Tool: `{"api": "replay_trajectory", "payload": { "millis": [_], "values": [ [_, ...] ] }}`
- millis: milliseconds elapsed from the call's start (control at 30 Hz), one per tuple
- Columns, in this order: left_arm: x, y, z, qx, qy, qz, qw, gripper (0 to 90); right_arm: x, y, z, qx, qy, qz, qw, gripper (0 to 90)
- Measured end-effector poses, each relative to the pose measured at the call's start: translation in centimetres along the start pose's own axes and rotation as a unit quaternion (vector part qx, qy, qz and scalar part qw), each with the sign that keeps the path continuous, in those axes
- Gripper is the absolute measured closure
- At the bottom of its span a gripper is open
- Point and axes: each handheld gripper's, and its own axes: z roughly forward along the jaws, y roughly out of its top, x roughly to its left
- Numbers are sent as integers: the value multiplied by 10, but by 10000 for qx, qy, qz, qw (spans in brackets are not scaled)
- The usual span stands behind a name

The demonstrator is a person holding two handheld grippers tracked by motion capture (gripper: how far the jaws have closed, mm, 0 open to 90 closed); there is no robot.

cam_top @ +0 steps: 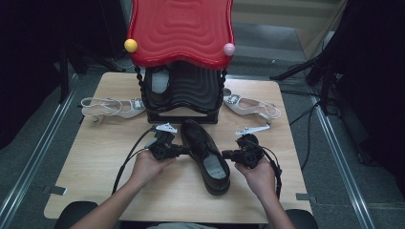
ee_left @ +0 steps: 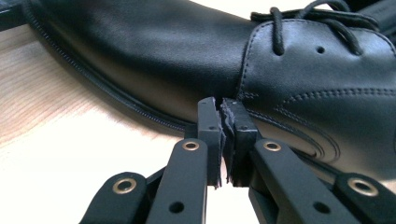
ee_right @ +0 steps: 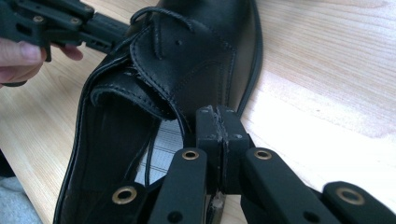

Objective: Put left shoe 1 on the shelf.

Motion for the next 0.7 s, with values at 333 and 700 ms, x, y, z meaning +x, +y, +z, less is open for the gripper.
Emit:
{"api": "replay_trajectory", "payload": {
  "millis": [333,700],
  "values": [
    [7,10,5,57,26,63,10000,859,9,-2,1,85,-1,97,9999,887],
    [6,18,-15,-51,-137,71,9999,652,19,11,-18,106,-19,156,9998,822]
  ]
}}
